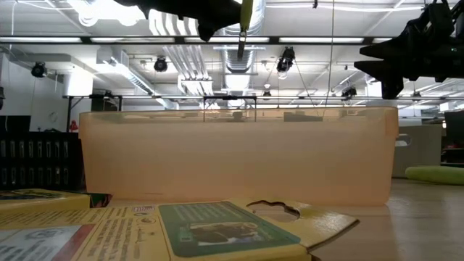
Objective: Pick & Place School Supplies
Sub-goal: Put the top green hole puncher into the gray bin
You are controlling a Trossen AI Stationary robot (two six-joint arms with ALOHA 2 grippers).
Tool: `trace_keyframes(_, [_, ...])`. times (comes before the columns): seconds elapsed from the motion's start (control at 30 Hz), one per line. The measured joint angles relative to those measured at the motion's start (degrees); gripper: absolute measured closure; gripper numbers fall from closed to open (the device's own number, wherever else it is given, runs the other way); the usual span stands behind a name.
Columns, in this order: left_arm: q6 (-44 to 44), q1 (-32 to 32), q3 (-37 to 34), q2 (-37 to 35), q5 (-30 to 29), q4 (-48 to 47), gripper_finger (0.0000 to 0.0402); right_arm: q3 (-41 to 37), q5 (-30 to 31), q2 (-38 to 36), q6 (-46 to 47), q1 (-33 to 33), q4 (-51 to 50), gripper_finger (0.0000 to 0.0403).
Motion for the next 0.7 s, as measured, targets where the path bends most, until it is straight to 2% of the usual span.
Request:
trace_keyframes(0.07, [0.0,0.0,0.0,0.0,0.0,-0.6,0.034,0.0,0.8,0.0,2.4,0.0,1.6,0.0234])
trace_keyframes(0.2, [-0.1,0.0,0.0,0.0,0.0,-3.3,0.034,0.0,8.6,0.1,3.8,0.0,8.8,0.0234])
trace_keyframes(0.33, [-0.2,0.0,0.0,0.0,0.0,-4.6,0.034,0.0,12.2,0.4,8.6,0.0,16.9,0.0234])
trace_keyframes(0.5, [0.4,0.0,0.0,0.0,0.0,-4.6,0.034,0.0,10.2,4.1,9.0,0.9,20.5,0.0234])
trace_keyframes(0.7, [1.4,0.6,0.0,0.0,-0.5,-4.6,0.034,0.1,10.3,14.3,6.2,3.7,30.7,0.0234])
